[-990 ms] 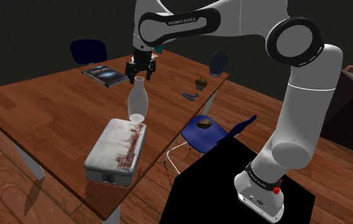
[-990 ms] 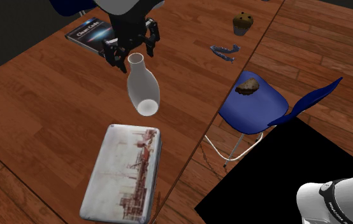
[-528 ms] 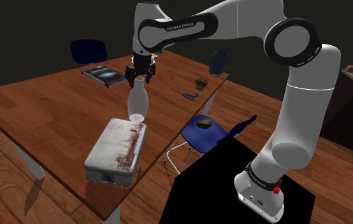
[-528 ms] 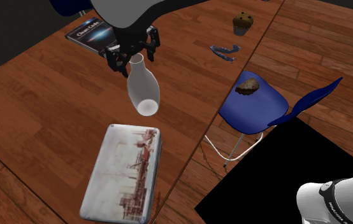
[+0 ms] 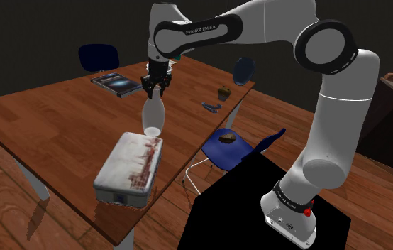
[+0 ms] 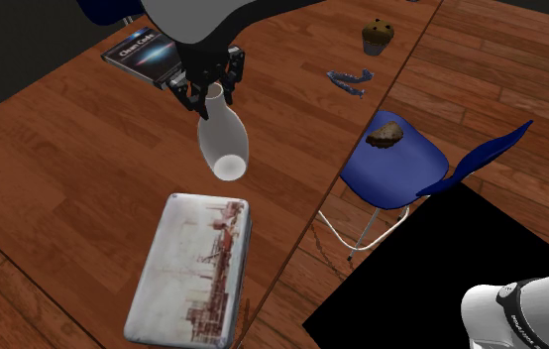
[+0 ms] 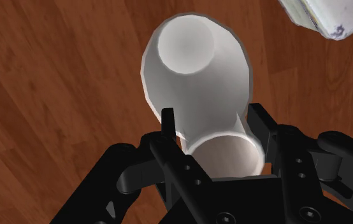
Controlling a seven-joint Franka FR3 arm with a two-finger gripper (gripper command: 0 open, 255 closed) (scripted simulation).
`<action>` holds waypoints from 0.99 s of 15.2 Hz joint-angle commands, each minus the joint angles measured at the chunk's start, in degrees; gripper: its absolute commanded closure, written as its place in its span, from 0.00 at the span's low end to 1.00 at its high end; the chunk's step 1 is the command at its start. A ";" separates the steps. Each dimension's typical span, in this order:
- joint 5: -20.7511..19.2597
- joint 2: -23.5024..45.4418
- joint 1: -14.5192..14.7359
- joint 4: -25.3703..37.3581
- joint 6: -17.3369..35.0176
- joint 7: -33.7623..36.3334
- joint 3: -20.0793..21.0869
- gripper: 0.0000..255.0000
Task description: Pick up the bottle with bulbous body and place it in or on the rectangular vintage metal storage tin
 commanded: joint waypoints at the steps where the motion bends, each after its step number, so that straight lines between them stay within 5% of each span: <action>1: -0.01 0.02 -0.01 -0.03 0.00 0.00 -0.01 1.00; 15: 0.54 -1.43 0.05 5.68 -7.11 -0.48 0.22 1.00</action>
